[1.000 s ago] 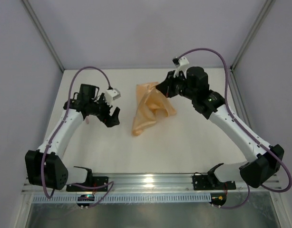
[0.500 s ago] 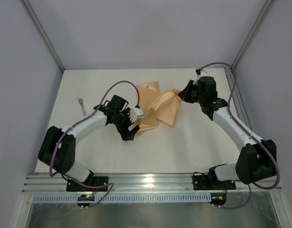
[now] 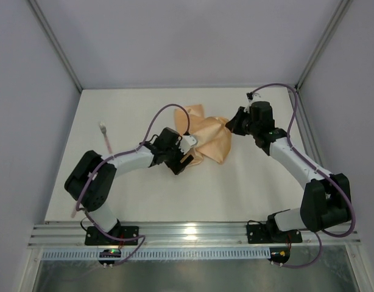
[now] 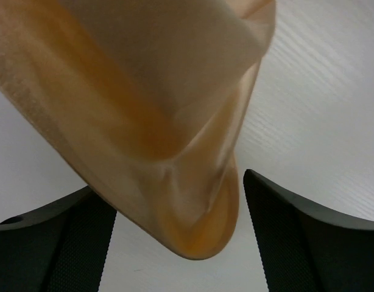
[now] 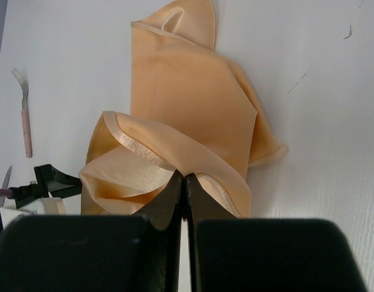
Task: Fold the napkin into a case and place the utensils inside
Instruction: Flatten out the crumpled napkin at the center of the board.
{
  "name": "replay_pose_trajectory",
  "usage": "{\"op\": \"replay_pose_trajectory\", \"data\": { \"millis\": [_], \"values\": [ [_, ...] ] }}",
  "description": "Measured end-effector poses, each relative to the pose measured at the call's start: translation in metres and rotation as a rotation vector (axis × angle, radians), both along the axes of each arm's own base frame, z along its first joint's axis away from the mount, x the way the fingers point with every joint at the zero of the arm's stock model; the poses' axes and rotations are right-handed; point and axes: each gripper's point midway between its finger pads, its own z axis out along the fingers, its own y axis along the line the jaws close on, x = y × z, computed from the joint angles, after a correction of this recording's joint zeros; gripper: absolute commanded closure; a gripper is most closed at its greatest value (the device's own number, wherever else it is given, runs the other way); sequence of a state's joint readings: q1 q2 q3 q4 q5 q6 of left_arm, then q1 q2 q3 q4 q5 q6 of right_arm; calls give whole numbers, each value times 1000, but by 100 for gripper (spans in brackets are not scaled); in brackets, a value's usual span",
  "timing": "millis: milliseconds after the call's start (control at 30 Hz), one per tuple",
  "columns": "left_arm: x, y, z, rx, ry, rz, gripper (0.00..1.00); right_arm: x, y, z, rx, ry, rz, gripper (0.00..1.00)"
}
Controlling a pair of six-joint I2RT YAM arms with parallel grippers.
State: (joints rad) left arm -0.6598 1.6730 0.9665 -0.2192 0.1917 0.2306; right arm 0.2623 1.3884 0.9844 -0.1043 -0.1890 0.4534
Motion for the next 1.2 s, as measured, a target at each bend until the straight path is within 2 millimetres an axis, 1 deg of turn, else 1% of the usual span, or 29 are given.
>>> {"op": "replay_pose_trajectory", "data": {
  "millis": [33,67,167,200,233,267,333,367,433,500,567,600,667,700,767,800,867,900,967,1033,1067,1133,1200],
  "values": [
    [4,3,-3,15,-4,31,25,0,0,0,-1,-1,1,97],
    [6,7,-5,33,-10,53,32,0,0,0,-2,-1,1,97],
    [13,16,-7,72,-35,107,42,0,0,1,-4,-4,3,97],
    [15,19,-6,84,-44,121,54,0,0,2,-4,-7,2,97],
    [17,22,-7,97,-49,135,61,-1,-1,4,-4,-12,2,97],
    [18,26,-7,112,-55,145,76,-1,-1,7,-4,-19,2,97],
    [20,33,-7,142,-70,163,89,-3,-2,18,-4,-40,4,97],
    [22,37,-6,154,-75,174,99,-4,-3,24,-7,-53,4,97],
    [24,48,-1,176,-87,193,100,-6,-4,44,-11,-91,8,97],
    [28,61,12,185,-104,219,100,-9,-6,70,-17,-140,15,97],
    [35,70,40,163,-147,241,100,-13,-6,96,-22,-186,27,97],
    [39,74,61,147,-183,245,100,-16,-6,111,-26,-216,34,97],
    [40,80,112,109,-262,242,100,-25,-8,147,-25,-288,49,97],
    [38,83,141,87,-307,237,100,-29,-9,162,-23,-318,59,97],
    [29,89,197,51,-383,223,100,-48,-8,204,-16,-410,100,97],
    [25,92,218,34,-417,218,100,-56,-8,218,-16,-442,116,97],
    [9,101,265,7,-483,199,100,-83,-8,250,-15,-516,170,97],
    [0,106,281,-4,-505,189,100,-94,-8,260,-14,-541,193,97],
    [-22,117,304,-12,-529,161,100,-124,-4,281,-8,-590,265,97],
    [-42,125,315,-12,-528,129,100,-151,0,294,5,-616,336,97],
    [-49,128,318,-11,-525,117,100,-160,1,297,11,-617,361,97],
    [-57,133,320,-3,-527,101,100,-173,2,297,20,-603,386,97],
    [-60,135,320,7,-531,95,100,-175,1,294,22,-583,379,97]
  ]
}}
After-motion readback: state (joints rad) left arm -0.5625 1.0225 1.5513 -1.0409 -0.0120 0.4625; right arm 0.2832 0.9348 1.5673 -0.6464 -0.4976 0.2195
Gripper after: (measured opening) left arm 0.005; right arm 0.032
